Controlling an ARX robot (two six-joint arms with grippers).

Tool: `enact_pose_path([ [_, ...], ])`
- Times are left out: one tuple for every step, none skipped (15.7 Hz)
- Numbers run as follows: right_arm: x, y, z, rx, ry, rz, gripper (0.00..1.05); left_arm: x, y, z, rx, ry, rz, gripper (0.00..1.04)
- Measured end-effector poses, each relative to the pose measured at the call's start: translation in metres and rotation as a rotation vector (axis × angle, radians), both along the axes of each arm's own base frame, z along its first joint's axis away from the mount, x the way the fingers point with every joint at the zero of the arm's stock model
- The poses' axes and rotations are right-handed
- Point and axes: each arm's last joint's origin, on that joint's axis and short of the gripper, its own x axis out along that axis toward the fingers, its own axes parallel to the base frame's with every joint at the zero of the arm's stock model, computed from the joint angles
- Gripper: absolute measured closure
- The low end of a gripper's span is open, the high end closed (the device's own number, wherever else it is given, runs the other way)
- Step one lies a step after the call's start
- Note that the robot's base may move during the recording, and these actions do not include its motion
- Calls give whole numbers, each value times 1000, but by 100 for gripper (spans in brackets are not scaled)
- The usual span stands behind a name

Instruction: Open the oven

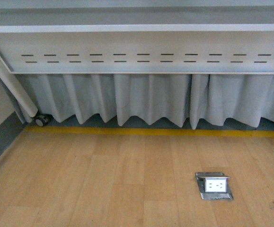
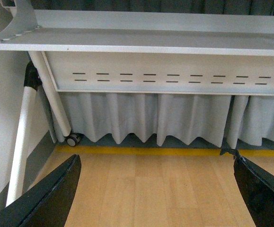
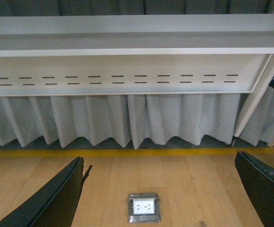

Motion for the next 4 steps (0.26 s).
enact_pose_path([
  [0,0,0,0,0,0,6,0,0,0,0,0,0,7],
  [0,0,0,0,0,0,6,0,0,0,0,0,0,7],
  [0,0,0,0,0,0,6,0,0,0,0,0,0,7],
  [0,0,0,0,0,0,6,0,0,0,0,0,0,7],
])
